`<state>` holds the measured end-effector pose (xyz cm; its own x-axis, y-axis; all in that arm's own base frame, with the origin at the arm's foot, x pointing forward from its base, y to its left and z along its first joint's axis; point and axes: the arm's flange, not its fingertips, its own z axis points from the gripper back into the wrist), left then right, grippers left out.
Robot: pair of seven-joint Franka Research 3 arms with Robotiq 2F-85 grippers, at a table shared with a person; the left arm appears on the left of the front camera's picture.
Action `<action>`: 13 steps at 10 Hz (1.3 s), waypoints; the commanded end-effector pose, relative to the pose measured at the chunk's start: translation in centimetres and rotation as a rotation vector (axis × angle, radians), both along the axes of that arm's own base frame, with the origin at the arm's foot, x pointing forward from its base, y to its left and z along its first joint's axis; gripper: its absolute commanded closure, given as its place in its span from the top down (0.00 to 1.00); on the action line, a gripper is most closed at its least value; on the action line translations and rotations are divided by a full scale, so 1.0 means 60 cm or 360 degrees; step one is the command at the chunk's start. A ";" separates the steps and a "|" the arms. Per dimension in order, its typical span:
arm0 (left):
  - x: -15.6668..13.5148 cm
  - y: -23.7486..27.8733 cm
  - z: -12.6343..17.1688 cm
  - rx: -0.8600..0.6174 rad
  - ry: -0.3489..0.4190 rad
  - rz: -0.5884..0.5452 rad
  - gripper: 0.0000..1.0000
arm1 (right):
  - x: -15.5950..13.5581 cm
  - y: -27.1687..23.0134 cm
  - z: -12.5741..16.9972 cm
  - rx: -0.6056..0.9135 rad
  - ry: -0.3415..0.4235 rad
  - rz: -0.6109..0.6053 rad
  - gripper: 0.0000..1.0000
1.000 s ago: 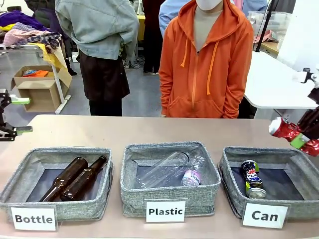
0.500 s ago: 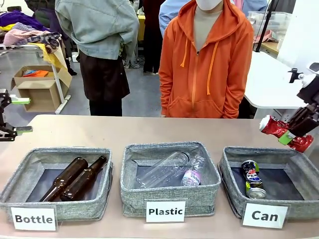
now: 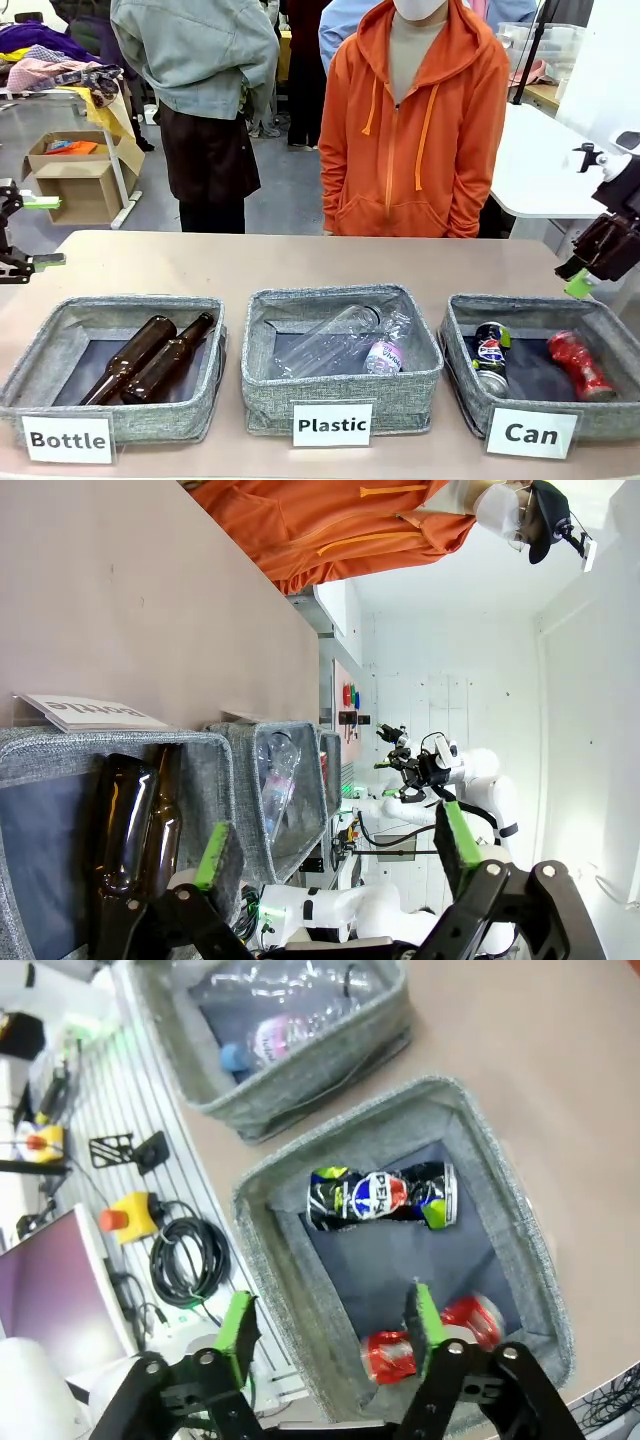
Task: Sort the can waste into the basket.
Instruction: Pick up the can waste from the table and place it in the right Fabric basket.
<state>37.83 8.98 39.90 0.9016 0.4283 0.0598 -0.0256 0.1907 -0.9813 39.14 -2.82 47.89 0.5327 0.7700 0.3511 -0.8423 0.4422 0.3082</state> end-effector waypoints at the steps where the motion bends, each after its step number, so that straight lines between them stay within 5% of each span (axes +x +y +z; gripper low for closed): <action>1: -0.001 0.003 0.002 -0.0016 -0.0025 -0.0010 1.00 | -0.007 0.002 0.006 0.0062 -0.0047 0.0068 1.00; 3: -0.001 0.003 0.002 -0.0016 -0.0025 -0.0010 1.00 | -0.013 0.009 0.024 0.0373 -0.0015 -0.0090 1.00; 4: -0.001 0.003 0.002 -0.0016 -0.0025 -0.0010 1.00 | -0.020 0.019 0.038 0.0610 0.0109 -0.0289 1.00; 6: -0.001 0.003 0.002 -0.0016 -0.0025 -0.0010 1.00 | -0.046 0.049 0.053 0.1129 0.0284 -0.1072 1.00; 8: -0.001 0.003 0.002 -0.0016 -0.0025 -0.0010 1.00 | -0.067 0.058 0.055 0.1440 0.0503 -0.1201 1.00; 9: -0.001 0.003 0.002 -0.0016 -0.0025 -0.0010 1.00 | -0.068 0.063 0.056 0.1625 0.0752 -0.1422 1.00; 10: -0.001 0.003 0.002 -0.0016 -0.0025 -0.0010 1.00 | -0.064 0.069 0.045 0.1567 0.0945 -0.1622 1.00; 12: -0.001 0.003 0.002 -0.0016 -0.0025 -0.0010 1.00 | -0.047 0.077 -0.008 0.1248 0.1054 -0.1744 1.00; 13: -0.001 0.003 0.002 -0.0016 -0.0025 -0.0010 1.00 | -0.053 0.046 0.026 0.1320 0.0916 -0.1390 1.00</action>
<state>37.83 8.98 39.89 0.9017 0.4283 0.0596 -0.0257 0.1907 -0.9813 36.24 0.50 47.44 0.9512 -0.3084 0.0103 0.0861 0.2973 0.9509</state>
